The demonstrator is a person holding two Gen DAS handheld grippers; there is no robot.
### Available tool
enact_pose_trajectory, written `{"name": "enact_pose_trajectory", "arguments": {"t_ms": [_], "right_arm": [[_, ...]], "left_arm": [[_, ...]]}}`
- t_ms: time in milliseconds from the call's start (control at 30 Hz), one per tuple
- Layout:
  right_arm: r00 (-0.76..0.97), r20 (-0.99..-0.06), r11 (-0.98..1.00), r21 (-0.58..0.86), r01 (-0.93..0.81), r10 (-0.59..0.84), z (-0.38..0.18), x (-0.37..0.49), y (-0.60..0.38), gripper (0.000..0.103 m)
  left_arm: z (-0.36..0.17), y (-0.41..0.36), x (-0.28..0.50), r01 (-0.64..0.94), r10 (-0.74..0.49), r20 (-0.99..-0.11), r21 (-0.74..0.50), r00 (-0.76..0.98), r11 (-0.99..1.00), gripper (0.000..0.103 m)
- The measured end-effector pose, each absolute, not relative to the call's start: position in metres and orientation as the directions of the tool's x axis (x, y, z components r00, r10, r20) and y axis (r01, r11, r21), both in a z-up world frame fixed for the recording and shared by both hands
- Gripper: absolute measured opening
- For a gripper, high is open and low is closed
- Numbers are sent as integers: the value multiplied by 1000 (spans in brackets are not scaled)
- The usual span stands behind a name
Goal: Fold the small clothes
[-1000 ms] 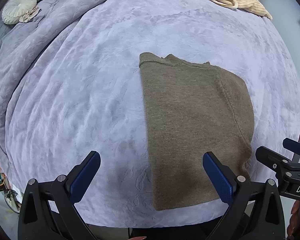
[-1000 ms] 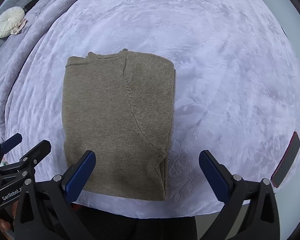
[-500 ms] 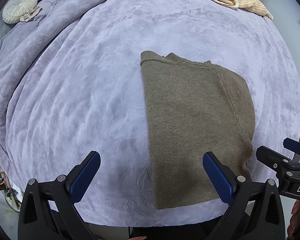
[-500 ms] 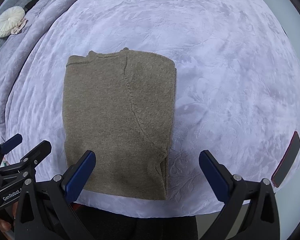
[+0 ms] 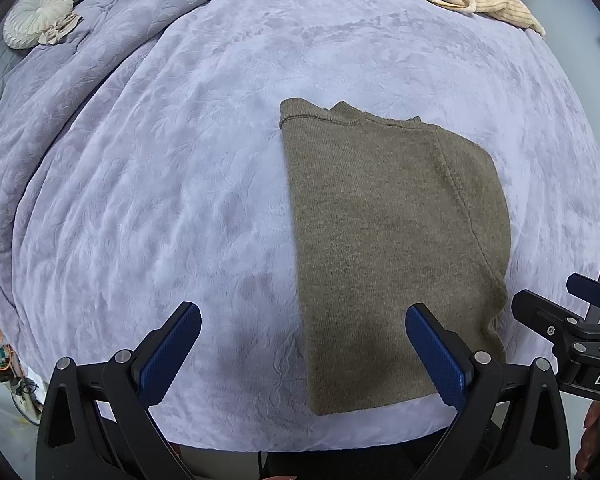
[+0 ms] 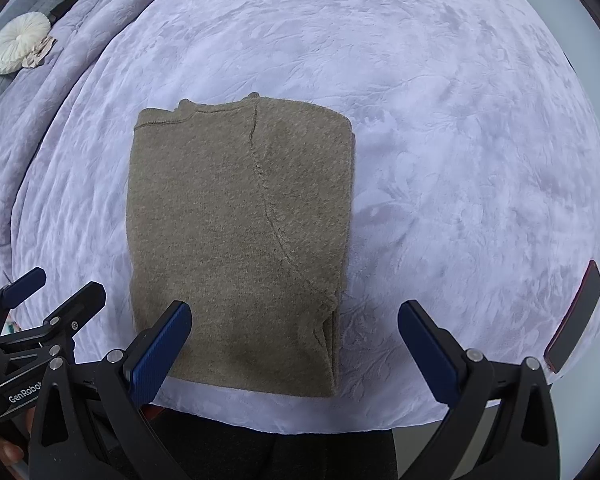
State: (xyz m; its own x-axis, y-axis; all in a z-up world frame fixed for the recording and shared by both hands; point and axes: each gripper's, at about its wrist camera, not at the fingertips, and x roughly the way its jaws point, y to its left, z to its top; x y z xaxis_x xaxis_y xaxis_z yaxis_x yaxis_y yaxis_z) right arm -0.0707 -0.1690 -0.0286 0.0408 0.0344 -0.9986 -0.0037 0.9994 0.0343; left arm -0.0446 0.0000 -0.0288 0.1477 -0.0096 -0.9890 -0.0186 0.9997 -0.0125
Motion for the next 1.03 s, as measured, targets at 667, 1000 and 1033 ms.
{"name": "enact_pose_trajectory", "arguments": {"t_ms": [667,1000,1033], "right_arm": [[37,-999,999,36,-5,36,-30,-76,-165,103],[34,-999,999,37,-8,37,-30,-74,-165,103],[35,-999,999,37,-8,37,-30,-73,-165,103]], "left_arm": [[-31,3,-44,-6,0,-990,0,142,1000,103],[-30,4,-45,-5,-1,-988,-1,155,1000,103],[-30,3,-45,-2,-2,-988,-3,154,1000,103]]}}
